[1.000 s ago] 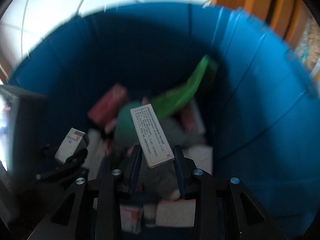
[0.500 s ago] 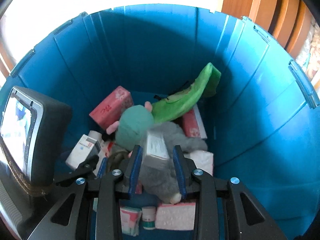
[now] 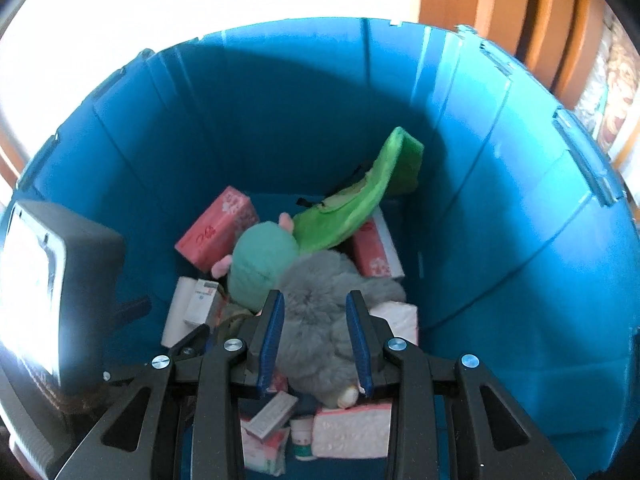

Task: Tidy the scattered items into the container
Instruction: 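Withdraw both grippers from the bin back toward the bed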

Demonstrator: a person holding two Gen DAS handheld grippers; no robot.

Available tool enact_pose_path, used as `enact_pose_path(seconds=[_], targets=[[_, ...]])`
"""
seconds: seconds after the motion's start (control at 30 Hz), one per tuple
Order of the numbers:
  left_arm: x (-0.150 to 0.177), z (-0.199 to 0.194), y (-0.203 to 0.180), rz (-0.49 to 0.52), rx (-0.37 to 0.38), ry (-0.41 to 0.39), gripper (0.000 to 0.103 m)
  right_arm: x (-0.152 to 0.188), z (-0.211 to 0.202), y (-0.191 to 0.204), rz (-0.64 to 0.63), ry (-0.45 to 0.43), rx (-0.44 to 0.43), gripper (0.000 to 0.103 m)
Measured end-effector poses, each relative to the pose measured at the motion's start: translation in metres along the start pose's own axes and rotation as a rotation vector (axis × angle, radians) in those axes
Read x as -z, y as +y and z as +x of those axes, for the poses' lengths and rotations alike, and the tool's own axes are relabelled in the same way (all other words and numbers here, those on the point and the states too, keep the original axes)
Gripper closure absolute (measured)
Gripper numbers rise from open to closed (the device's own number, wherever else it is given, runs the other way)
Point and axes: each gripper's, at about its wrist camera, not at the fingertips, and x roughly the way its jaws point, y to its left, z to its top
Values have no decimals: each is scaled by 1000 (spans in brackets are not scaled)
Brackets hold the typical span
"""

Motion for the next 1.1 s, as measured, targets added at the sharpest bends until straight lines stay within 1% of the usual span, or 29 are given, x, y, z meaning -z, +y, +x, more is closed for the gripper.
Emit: enact_pose_path(seconds=[0.07, 0.13, 0.2, 0.23, 0.3, 0.33, 0.47, 0.57, 0.6, 0.63, 0.7, 0.73, 0.8, 0.9, 1.0, 1.1], targets=[[-1, -8, 1, 2, -13, -28, 46, -3, -7, -3, 21, -22, -3, 70], [-1, -20, 3, -3, -4, -59, 46, -5, -17, -5, 33, -57, -5, 68], [1, -37, 7, -14, -13, -112, 46, -6, -31, -4, 32, -99, -5, 65], [1, -48, 9, -18, -28, -145, 46, -6, -40, -3, 30, -123, -13, 65], [5, -75, 18, -46, -57, -229, 39, -6, -59, -2, 31, -178, -34, 66], [7, -86, 22, -63, -59, -261, 34, -6, -70, -2, 35, -212, -43, 66], [24, -145, 45, -101, -16, -388, 33, 0, -116, 9, 7, -339, -33, 63], [47, -195, 72, -129, 2, -495, 33, 11, -151, 29, -27, -411, -91, 61], [57, -210, 85, -147, 1, -528, 33, 14, -161, 38, -40, -430, -111, 58], [66, -222, 99, -169, 3, -556, 32, 19, -173, 48, -54, -453, -142, 51], [87, -241, 128, -219, -15, -599, 26, 27, -192, 70, -82, -495, -204, 42], [98, -248, 144, -237, -32, -621, 23, 31, -199, 83, -97, -513, -230, 41], [123, -256, 177, -272, -101, -657, 23, 38, -211, 112, -126, -535, -293, 41], [158, -258, 228, -314, -192, -681, 23, 47, -220, 158, -162, -550, -371, 41], [192, -247, 283, -346, -246, -667, 23, 59, -221, 209, -186, -545, -431, 41], [223, -224, 342, -367, -287, -627, 23, 72, -211, 270, -213, -520, -454, 41]])
